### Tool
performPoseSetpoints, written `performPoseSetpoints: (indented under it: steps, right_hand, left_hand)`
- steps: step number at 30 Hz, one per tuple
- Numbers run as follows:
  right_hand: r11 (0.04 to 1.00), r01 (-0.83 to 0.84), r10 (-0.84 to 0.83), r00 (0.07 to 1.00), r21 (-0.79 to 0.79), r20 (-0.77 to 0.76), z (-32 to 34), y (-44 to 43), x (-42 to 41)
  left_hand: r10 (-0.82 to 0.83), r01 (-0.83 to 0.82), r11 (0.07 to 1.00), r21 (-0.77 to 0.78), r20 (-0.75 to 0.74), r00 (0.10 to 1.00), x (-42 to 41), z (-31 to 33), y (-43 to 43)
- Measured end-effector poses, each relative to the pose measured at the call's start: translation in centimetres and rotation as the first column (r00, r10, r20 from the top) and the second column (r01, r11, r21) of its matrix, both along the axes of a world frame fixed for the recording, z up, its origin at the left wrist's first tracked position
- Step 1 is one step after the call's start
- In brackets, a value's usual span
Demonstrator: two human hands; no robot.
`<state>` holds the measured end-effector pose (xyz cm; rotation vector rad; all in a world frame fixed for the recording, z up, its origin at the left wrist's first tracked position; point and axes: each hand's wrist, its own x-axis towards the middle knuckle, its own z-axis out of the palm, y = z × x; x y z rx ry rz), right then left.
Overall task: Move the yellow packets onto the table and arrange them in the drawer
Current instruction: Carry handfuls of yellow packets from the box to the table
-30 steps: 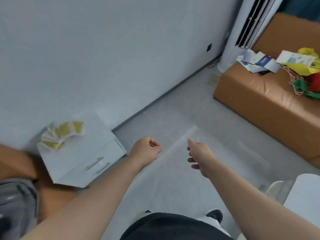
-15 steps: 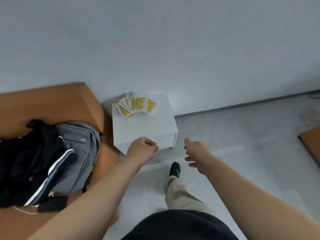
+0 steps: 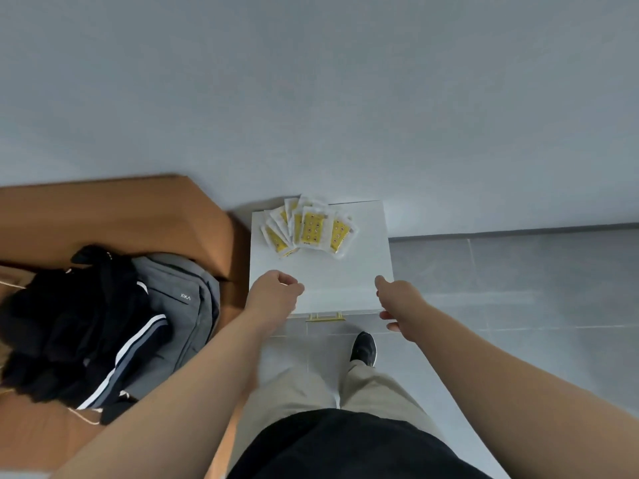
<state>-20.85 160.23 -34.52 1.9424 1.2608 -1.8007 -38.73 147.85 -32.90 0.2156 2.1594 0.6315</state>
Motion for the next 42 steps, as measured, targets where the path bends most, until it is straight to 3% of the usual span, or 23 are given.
performPoseSetpoints:
  steps: [10, 14, 21, 27, 31, 35, 42]
  right_hand:
    - [0.99, 0.032, -0.023, 0.997, -0.138, 0.069, -7.9, 5.2, -6.6]
    - [0.99, 0.084, -0.076, 0.994, -0.116, 0.072, -11.9, 6.7, -9.8]
    - [0.975, 0.146, -0.128, 0.985, -0.166, 0.111, -16.3, 8.3, -16.5]
    - [0.942, 0.327, -0.311, 0.937, -0.082, 0.157, -21.6, 8.1, -20.7]
    - [0.953, 0.301, -0.299, 0.939, 0.011, 0.172, -23.0, 7.9, -21.4]
    - [0.915, 0.398, -0.402, 0.912, 0.064, 0.078, -23.2, 7.9, -21.2]
    - [0.867, 0.496, -0.498, 0.866, -0.058, -0.035, -22.9, 7.7, -19.1]
  left_hand:
    - [0.026, -0.025, 0.992, -0.125, 0.007, 1.0, -7.4, -10.3, 7.5]
    - [-0.062, 0.06, 0.973, -0.221, -0.002, 0.998, -10.5, -15.8, 10.1]
    - [0.215, -0.242, 0.926, -0.29, -0.122, 0.969, -15.7, -21.6, 12.9]
    - [0.29, -0.296, 0.933, -0.204, -0.061, 0.955, -17.6, -24.8, 12.9]
    - [0.307, -0.311, 0.941, -0.132, -0.05, 0.95, -18.0, -25.7, 12.6]
    - [0.348, -0.346, 0.931, -0.113, -0.003, 0.938, -18.4, -25.4, 12.2]
    - [0.501, -0.498, 0.865, -0.064, 0.154, 0.852, -19.4, -25.4, 10.9]
